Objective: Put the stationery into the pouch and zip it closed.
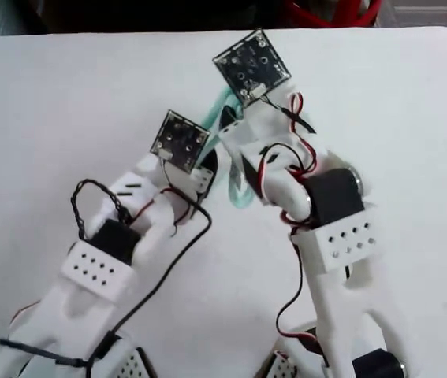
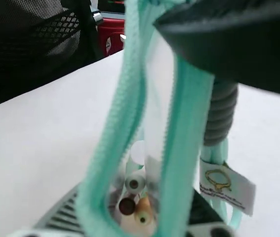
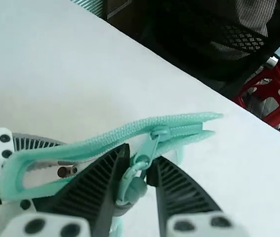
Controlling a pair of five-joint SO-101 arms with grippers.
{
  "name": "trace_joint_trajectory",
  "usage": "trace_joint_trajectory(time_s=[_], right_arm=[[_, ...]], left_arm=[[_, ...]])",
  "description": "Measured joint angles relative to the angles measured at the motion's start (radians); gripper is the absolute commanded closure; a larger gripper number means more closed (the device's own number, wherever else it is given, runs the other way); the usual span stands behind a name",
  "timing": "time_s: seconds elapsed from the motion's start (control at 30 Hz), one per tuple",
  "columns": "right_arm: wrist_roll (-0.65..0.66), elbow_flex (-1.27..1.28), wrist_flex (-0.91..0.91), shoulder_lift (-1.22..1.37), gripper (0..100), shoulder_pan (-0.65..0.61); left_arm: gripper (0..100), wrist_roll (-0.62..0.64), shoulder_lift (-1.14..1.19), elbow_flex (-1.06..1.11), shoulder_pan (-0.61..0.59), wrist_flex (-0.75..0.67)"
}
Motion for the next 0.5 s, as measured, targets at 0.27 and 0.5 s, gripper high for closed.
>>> trace_joint_trajectory(time_s=[0.27, 0.5], right_arm=[[0.152, -0.215, 0.199, 0.060, 97.9, -0.054], [-0.192, -0.324, 0.241, 0.118, 98.0, -0.037]], left_arm=[[96, 0.000, -0.005, 0.000, 0.000, 0.000], [96, 0.000, -0.005, -0.002, -0.002, 0.000]])
